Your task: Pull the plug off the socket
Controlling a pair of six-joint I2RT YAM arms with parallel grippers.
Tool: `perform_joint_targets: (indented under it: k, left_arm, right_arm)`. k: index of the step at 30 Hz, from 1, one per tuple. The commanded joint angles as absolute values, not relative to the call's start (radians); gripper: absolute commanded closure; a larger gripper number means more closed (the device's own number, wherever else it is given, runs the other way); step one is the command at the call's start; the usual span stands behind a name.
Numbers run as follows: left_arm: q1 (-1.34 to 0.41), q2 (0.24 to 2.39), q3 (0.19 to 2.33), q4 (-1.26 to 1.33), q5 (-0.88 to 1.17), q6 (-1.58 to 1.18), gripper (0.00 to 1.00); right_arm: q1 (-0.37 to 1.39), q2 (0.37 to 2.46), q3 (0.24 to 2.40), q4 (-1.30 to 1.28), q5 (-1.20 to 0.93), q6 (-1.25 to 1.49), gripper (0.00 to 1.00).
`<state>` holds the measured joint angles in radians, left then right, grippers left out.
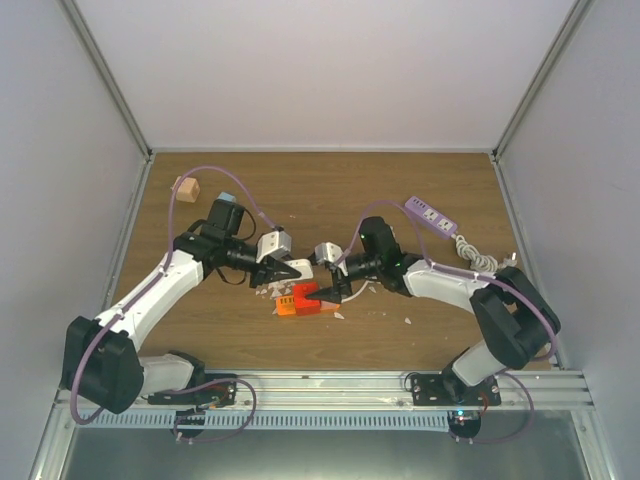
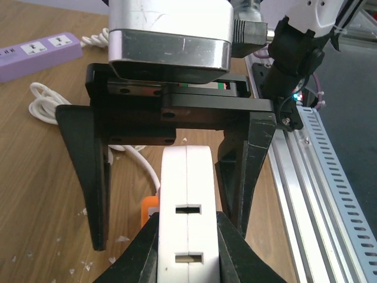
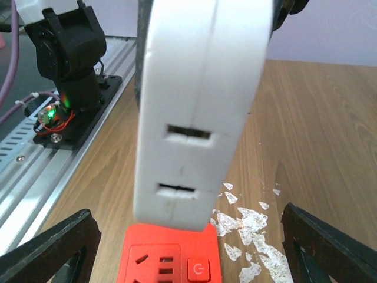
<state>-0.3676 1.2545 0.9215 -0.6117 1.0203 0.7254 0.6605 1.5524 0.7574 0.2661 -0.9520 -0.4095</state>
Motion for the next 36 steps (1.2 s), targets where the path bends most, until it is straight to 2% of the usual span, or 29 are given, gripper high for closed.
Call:
perform_joint_targets:
  k: [1,9,28,36]
  left_arm:
    - [-0.355,1.264,0.954,-0.599,1.076,0.706,1.0]
    - [-0.341,1.269,0.951,-0.572,1.094,0.673,1.0]
    - [-0.34,1.294,0.945,-0.527,1.107,0.627,0.99]
    - [-0.34,1.305,0.941,-0.513,1.1,0.609,0.96]
  right_arm:
    - [0.639,1.506,0.792,0.149,-0.982,-0.403,0.17]
    - [0.578,1.445,0.836,0.04,-1.063,-0.35,0.35]
    - [0.594,1.51,0.911,0.046,-1.103,-0.197,0.59]
    - [0.594,1.541,0.937,0.034,-1.119,-0.172,0.8]
